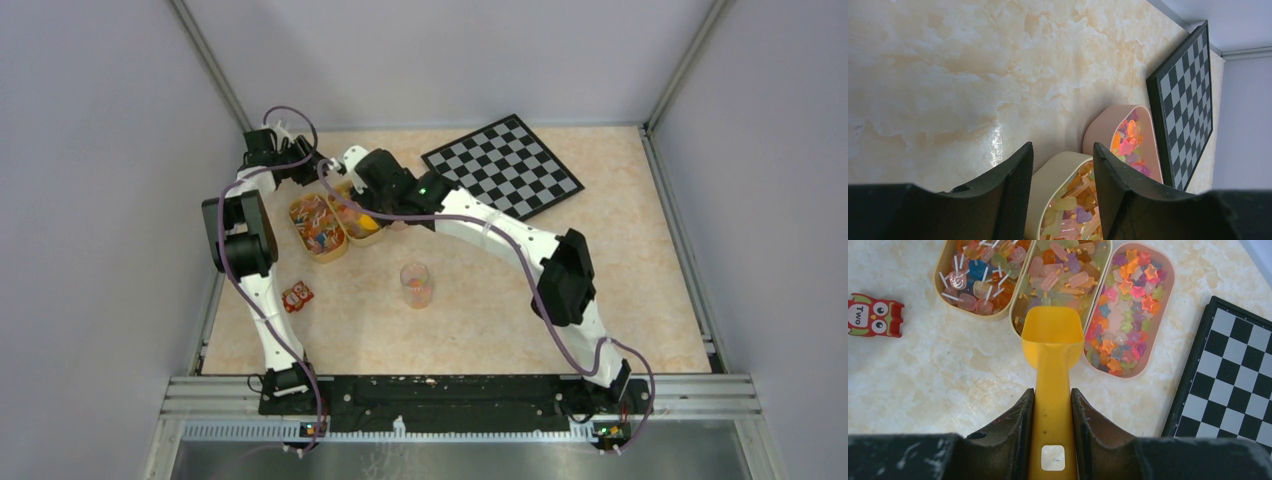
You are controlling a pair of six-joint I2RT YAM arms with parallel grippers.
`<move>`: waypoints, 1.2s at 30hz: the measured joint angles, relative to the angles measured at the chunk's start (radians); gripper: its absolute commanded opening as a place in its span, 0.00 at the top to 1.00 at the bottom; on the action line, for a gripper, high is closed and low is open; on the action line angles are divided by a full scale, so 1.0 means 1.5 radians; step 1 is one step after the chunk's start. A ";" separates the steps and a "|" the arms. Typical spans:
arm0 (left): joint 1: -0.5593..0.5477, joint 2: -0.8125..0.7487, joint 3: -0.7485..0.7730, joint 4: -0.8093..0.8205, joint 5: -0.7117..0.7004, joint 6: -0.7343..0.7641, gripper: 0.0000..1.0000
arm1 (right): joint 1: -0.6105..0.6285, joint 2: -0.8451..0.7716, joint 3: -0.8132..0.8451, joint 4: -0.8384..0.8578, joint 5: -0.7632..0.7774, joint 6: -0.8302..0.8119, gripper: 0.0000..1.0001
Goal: Pack the candies
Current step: Scoop the fake candies from the storage box.
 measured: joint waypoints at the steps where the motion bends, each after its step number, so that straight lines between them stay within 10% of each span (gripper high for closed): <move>1: 0.000 0.000 0.000 0.000 0.000 0.000 0.47 | 0.000 0.003 0.002 -0.003 0.000 0.000 1.00; 14: 0.000 0.000 0.000 -0.003 -0.001 0.001 0.47 | 0.000 0.108 0.093 -0.030 -0.002 0.001 1.00; 36: 0.000 0.000 -0.001 -0.004 -0.002 0.002 0.48 | 0.000 0.078 -0.141 0.164 0.066 0.009 1.00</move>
